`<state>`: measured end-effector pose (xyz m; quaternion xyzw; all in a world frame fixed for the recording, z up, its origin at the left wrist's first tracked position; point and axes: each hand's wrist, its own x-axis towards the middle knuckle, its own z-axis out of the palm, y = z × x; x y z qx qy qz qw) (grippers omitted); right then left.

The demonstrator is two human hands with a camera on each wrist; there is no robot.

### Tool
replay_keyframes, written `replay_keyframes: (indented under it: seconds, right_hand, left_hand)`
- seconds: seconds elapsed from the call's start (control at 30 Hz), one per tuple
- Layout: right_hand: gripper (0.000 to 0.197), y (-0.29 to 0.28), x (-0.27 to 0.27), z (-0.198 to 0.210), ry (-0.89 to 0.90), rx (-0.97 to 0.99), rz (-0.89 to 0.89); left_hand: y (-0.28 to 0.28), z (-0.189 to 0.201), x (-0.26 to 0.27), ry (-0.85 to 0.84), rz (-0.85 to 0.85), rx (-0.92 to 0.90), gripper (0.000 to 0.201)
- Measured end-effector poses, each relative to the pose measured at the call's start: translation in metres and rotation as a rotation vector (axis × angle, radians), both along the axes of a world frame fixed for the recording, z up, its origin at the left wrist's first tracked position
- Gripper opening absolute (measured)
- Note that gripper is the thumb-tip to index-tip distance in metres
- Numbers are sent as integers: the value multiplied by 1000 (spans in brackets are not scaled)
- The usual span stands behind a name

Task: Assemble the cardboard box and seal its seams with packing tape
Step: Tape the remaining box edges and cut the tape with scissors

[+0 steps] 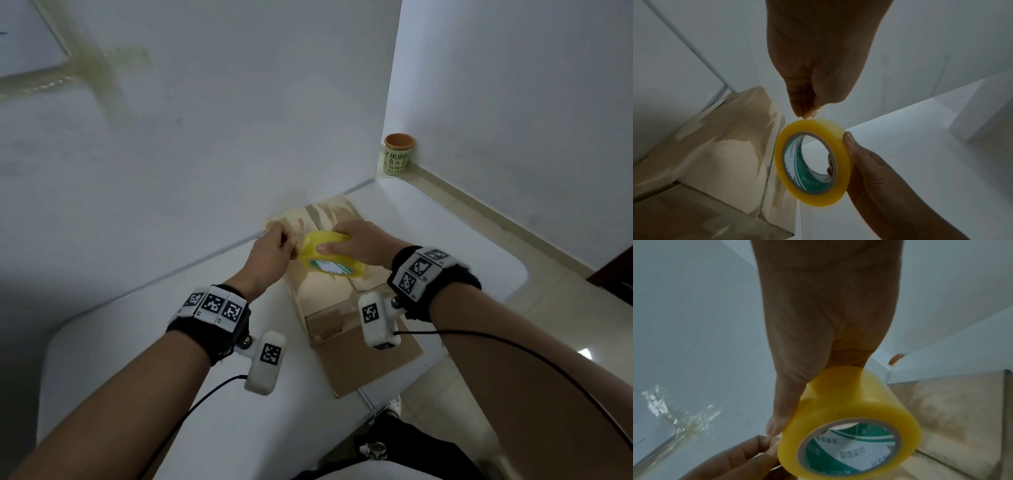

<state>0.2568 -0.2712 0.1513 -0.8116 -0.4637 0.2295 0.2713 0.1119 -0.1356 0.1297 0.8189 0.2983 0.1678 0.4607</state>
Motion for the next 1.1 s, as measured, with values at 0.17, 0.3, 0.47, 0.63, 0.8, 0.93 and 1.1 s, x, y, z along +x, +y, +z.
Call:
replay_keyframes:
  seconds: [0.17, 0.3, 0.47, 0.63, 0.8, 0.93, 1.1]
  right_hand:
    - [49, 5, 1, 12, -124, -53, 35]
    - [48, 5, 7, 8, -207, -140, 31]
    - [52, -1, 15, 12, -261, -217, -10]
    - [54, -5, 10, 21, 122, -268, 32]
    - [60, -23, 7, 15, 881, -268, 112]
    - [46, -26, 5, 16, 881, -184, 121]
    - [44, -20, 2, 29, 269, -321, 95]
  left_hand:
    - [4, 12, 0, 0, -66, -67, 19]
    - [3, 21, 0, -68, -145, -169, 18]
    - [6, 29, 1, -118, -168, -368, 16]
    - [27, 24, 1, -31, -152, -410, 14]
    - [45, 6, -7, 5, -38, -370, 13]
    - [46, -8, -15, -12, -28, -407, 14]
    - [44, -21, -21, -34, 17, -380, 19]
